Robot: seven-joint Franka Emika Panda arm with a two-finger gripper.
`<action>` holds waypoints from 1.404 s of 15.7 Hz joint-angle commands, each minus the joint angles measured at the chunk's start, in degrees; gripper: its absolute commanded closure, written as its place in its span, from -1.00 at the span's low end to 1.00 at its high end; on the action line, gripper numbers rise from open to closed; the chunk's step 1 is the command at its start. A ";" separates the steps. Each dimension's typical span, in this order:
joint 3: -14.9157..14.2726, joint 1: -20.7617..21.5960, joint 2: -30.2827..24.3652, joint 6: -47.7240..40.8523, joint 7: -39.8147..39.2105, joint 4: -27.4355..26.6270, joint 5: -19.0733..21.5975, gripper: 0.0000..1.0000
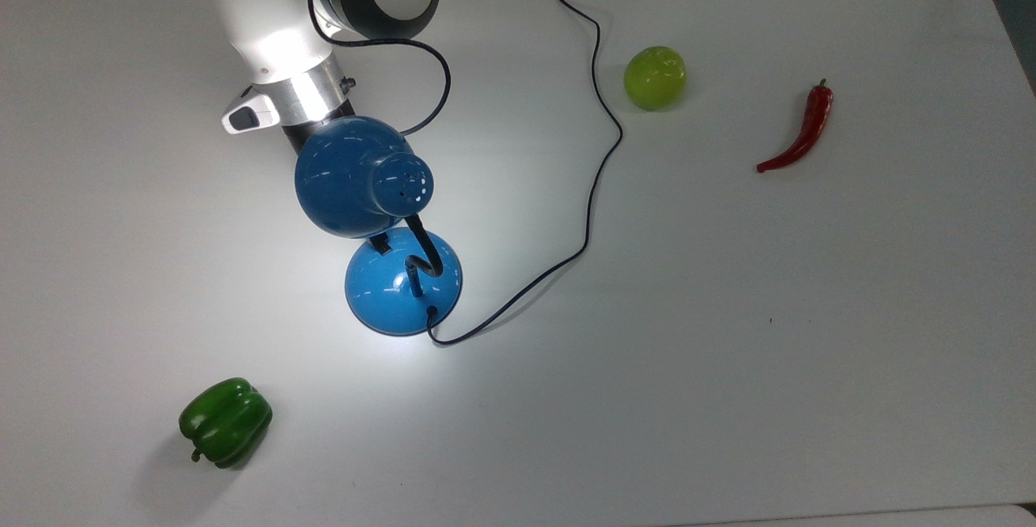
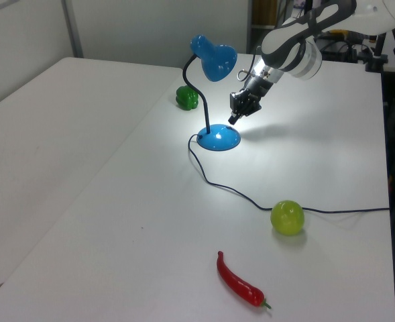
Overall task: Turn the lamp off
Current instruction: 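Press the switch on the lamp base with the gripper fingers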
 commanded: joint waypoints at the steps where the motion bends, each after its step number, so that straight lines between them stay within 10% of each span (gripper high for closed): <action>1: 0.79 0.14 1.32 1.40 -0.83 1.11 1.68 1.00; 22: 0.79 -0.30 1.68 1.40 -1.97 -0.38 1.68 1.00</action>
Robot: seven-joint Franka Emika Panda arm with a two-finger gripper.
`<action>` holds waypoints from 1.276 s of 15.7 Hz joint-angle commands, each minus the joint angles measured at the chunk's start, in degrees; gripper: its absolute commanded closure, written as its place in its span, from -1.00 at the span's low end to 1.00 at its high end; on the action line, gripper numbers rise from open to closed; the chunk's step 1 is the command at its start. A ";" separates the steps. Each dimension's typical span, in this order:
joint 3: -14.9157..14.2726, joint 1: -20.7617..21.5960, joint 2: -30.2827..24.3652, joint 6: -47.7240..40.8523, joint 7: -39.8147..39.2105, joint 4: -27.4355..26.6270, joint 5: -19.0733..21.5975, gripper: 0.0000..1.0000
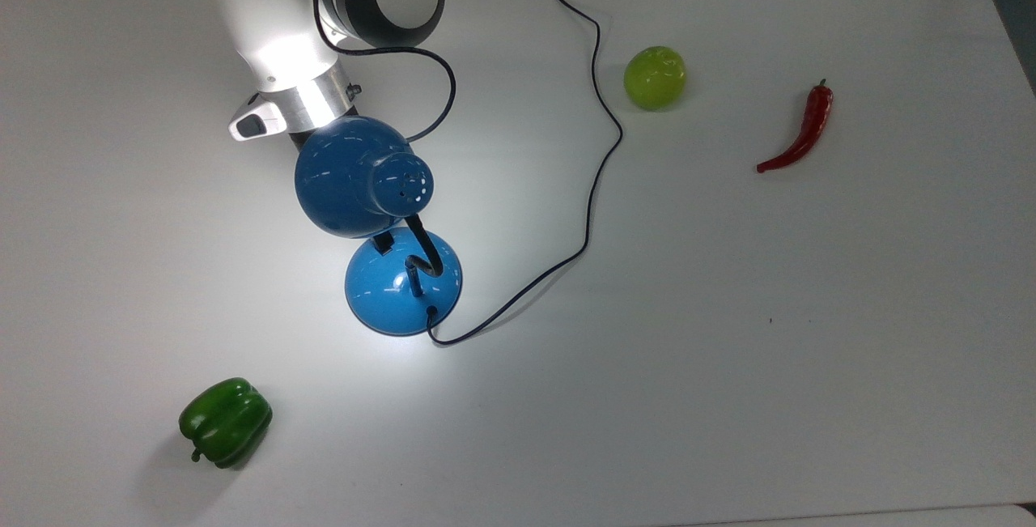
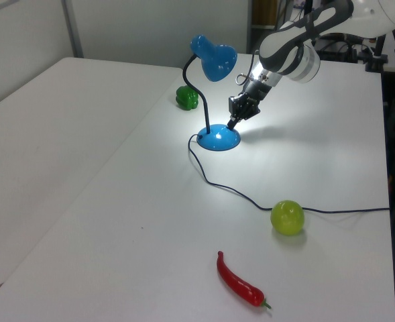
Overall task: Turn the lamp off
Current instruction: 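Press the switch on the lamp base with the gripper fingers, then lift the gripper up and away from the lamp base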
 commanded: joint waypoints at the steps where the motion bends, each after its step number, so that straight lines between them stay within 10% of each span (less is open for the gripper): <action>1: 0.35 -0.46 0.69 1.40 -2.05 -0.70 1.64 1.00; 15: -0.17 -2.31 -6.07 0.43 -10.46 -7.37 0.15 1.00; 20: -4.12 -2.48 -10.82 -7.19 -14.70 -9.67 -6.77 0.91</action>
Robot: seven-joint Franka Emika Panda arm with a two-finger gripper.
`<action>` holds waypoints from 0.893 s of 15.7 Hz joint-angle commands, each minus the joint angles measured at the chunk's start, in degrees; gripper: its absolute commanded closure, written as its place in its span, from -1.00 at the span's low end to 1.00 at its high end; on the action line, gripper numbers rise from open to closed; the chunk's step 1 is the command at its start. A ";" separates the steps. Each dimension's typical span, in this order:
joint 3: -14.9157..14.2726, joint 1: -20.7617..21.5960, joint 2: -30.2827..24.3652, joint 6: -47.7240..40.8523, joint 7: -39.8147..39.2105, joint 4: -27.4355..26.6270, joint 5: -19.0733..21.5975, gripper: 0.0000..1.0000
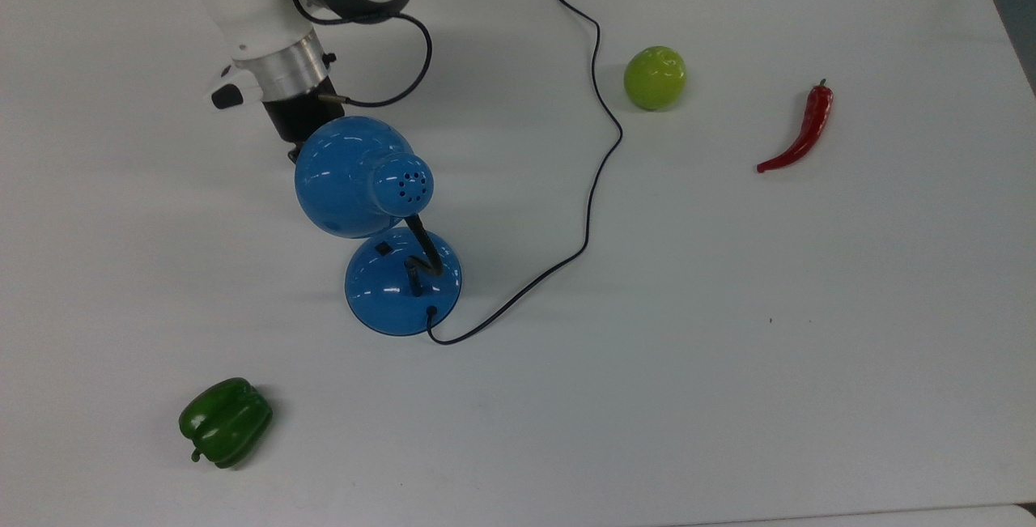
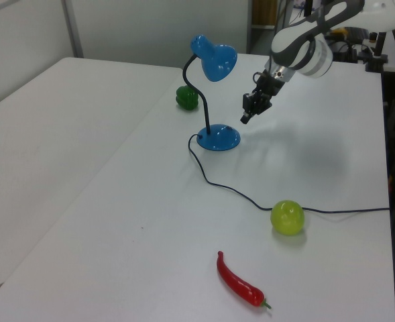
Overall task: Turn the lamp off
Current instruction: 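Lift the gripper up and away from the lamp base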
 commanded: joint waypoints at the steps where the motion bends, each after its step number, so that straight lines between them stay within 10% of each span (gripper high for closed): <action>1: -4.23 -0.05 -6.34 -9.32 -2.57 -2.98 -8.35 0.81; 8: -10.48 -0.13 -13.38 -31.83 -2.57 0.27 -23.93 -1.00; 14: -12.85 -0.49 -15.40 -49.14 -1.26 11.94 -27.98 -1.00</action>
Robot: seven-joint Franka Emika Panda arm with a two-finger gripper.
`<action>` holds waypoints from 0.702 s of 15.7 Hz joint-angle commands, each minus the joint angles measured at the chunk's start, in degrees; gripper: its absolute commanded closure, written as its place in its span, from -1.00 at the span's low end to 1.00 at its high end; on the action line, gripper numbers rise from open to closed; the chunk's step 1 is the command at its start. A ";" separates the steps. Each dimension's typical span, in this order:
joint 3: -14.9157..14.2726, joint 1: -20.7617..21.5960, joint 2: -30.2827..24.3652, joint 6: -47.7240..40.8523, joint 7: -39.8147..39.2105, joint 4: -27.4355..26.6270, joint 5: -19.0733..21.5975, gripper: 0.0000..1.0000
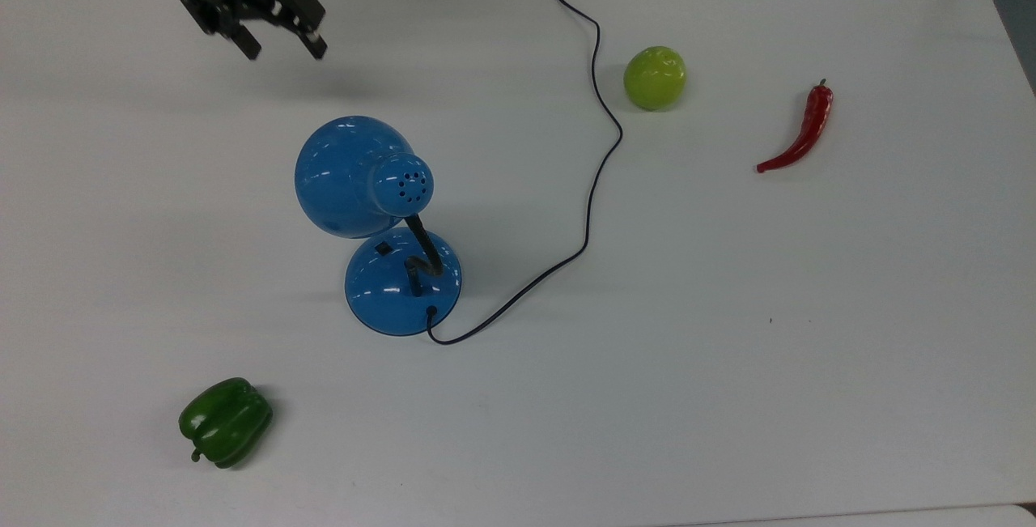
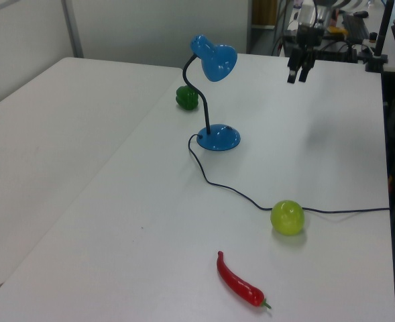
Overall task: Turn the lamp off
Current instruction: 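Lift the gripper up and away from the lamp base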
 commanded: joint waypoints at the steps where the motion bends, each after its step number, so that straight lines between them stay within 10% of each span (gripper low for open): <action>1: -0.94 0.16 -0.79 -12.20 1.34 8.98 -2.81 -1.00; 11: 2.13 2.44 -3.86 -25.85 22.45 20.87 -3.78 -1.00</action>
